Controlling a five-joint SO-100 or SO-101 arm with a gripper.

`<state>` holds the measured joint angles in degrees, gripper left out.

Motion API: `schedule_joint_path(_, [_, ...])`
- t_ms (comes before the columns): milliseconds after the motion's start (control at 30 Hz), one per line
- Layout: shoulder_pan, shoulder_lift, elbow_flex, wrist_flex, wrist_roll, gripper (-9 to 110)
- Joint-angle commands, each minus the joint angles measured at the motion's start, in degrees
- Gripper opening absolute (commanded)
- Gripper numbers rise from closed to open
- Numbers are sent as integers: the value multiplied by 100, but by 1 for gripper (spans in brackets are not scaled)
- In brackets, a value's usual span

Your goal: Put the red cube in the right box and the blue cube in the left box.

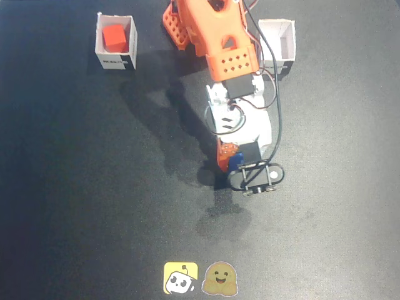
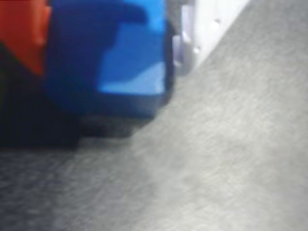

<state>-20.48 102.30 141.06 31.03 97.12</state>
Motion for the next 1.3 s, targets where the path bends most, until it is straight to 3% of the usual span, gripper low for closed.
schedule_joint_path(0, [70, 26, 35, -264, -105, 15])
schedule_joint_path(300, [211, 448, 193, -202, -176, 10])
schedule_joint_path(700, [378, 2329, -334, 1819, -185, 11])
schedule_joint_path(1267, [-325, 3006, -861, 2786, 105, 10])
